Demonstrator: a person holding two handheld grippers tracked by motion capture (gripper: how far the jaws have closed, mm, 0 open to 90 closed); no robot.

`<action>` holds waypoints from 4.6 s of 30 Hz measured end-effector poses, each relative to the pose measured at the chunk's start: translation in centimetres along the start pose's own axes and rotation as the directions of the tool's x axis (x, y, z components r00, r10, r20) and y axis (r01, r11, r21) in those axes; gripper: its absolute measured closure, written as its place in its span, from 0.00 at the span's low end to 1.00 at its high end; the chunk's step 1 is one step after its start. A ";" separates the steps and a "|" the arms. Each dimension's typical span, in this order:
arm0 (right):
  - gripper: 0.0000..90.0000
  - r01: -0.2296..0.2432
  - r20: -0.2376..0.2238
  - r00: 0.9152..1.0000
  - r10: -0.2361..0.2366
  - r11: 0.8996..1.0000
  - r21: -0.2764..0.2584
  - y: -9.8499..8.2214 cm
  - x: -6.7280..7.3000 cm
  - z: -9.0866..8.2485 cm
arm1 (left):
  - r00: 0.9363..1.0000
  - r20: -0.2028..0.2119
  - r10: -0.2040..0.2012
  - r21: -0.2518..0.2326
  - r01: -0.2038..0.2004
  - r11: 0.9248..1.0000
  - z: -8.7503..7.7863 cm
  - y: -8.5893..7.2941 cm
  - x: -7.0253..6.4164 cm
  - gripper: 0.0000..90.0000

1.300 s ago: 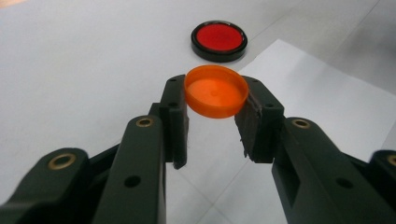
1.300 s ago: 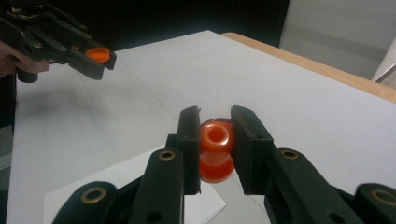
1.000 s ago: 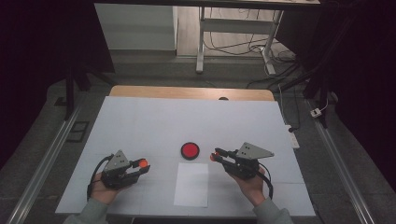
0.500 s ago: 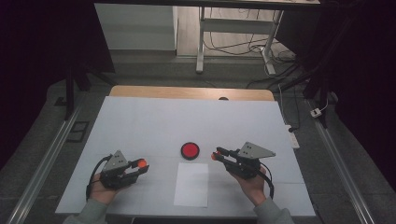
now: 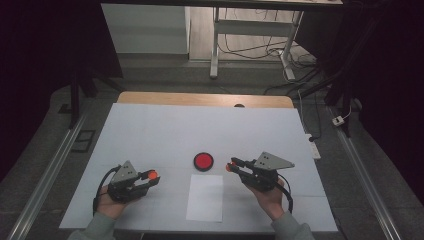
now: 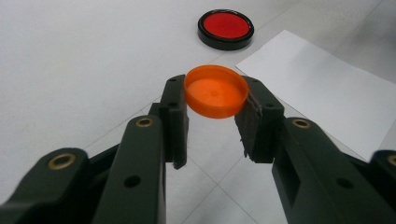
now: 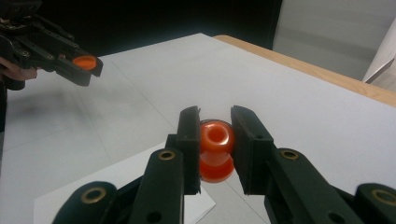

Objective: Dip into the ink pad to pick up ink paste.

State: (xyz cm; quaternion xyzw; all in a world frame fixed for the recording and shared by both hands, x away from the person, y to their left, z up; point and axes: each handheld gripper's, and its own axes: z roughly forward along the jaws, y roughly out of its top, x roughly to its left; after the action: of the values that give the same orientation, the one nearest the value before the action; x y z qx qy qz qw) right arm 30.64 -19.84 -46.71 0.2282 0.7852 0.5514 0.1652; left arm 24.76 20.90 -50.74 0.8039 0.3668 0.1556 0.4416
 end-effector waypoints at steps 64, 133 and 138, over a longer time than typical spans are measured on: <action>0.81 -0.018 -0.032 0.999 0.020 0.999 0.041 0.7 -0.2 5.0 | 1.000 0.024 0.001 0.022 -0.001 1.000 0.4 0.0 0.2 0.72; 0.81 -0.009 -0.044 0.999 0.018 0.981 0.195 -0.2 -1.3 12.7 | 1.000 0.017 -0.010 0.023 0.010 1.000 0.3 -0.1 0.4 0.72; 0.81 -0.008 -0.040 0.999 0.016 0.980 0.197 -0.3 -1.4 12.8 | 1.000 0.018 -0.011 0.023 0.011 1.000 0.3 -0.1 0.5 0.72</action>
State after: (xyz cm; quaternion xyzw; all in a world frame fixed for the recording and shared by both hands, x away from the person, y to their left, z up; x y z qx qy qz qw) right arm 38.33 -10.58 -51.27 0.2366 0.8379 0.4765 0.1223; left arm 25.21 21.09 -51.00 0.8082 0.3690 0.1415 0.4365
